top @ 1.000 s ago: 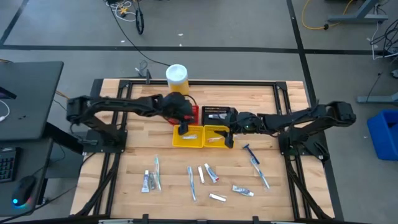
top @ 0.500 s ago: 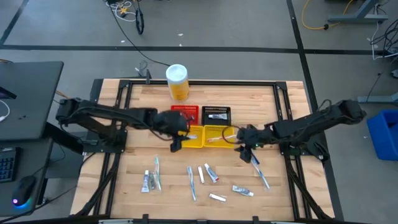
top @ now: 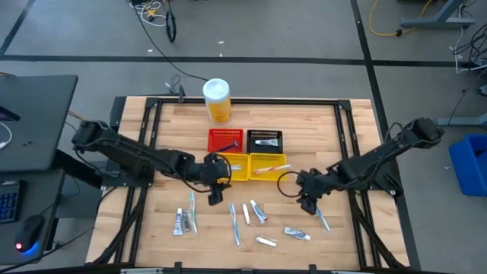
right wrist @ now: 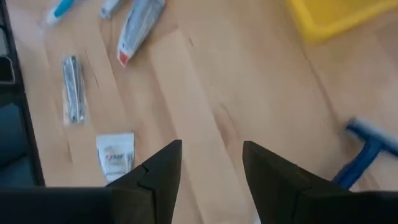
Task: Pick & Place Travel size toiletries
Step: Put the blue toothbrush into the right yellow bin, then put the white toothpaste into the black bin
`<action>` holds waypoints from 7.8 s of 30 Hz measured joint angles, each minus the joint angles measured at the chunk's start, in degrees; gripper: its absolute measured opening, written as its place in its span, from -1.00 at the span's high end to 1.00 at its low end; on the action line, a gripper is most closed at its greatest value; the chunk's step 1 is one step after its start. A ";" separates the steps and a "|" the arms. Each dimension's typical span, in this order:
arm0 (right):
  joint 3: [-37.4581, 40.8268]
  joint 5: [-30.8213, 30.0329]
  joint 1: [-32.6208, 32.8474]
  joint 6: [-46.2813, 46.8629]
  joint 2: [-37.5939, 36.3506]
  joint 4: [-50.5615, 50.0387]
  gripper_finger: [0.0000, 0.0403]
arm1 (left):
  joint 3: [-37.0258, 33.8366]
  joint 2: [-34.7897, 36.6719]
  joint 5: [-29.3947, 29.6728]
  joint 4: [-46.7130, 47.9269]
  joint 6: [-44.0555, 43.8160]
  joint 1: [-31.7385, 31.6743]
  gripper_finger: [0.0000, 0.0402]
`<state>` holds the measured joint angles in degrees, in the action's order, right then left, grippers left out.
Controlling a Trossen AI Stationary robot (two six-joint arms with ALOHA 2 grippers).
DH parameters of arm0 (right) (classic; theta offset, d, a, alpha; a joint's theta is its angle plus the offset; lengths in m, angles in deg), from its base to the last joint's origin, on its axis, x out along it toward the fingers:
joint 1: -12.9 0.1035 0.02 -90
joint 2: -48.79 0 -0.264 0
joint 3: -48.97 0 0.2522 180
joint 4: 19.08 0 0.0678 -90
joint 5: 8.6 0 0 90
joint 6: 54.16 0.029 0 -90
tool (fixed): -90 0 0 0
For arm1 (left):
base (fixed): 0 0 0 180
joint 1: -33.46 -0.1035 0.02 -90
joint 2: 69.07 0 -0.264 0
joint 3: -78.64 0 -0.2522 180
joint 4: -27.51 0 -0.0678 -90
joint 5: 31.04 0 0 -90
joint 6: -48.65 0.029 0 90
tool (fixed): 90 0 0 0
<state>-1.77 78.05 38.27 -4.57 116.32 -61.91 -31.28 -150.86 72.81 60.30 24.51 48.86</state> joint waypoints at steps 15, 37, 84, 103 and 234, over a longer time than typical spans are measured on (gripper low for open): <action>0.00 6.19 6.58 13.92 0.26 -11.38 0.12 | 0.04 -0.83 -2.97 1.19 -10.50 4.45 0.15; 0.00 5.22 9.77 19.44 9.37 -11.65 0.12 | 0.04 -0.83 0.06 1.22 -9.92 5.53 0.15; -30.54 8.41 -11.24 -34.37 14.98 -24.63 0.92 | 0.04 -0.81 2.05 0.82 -6.37 5.52 0.15; -53.35 13.32 -31.27 -63.03 43.52 -40.66 0.91 | 0.04 -0.81 3.52 0.80 -3.63 5.51 0.15; -19.56 2.10 16.54 -5.06 35.23 -0.71 0.48 | 0.06 -0.77 0.02 0.81 -6.05 5.53 0.15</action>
<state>-21.33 80.14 54.81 -9.62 151.55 -62.62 -31.22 -151.63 72.83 61.12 18.46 54.39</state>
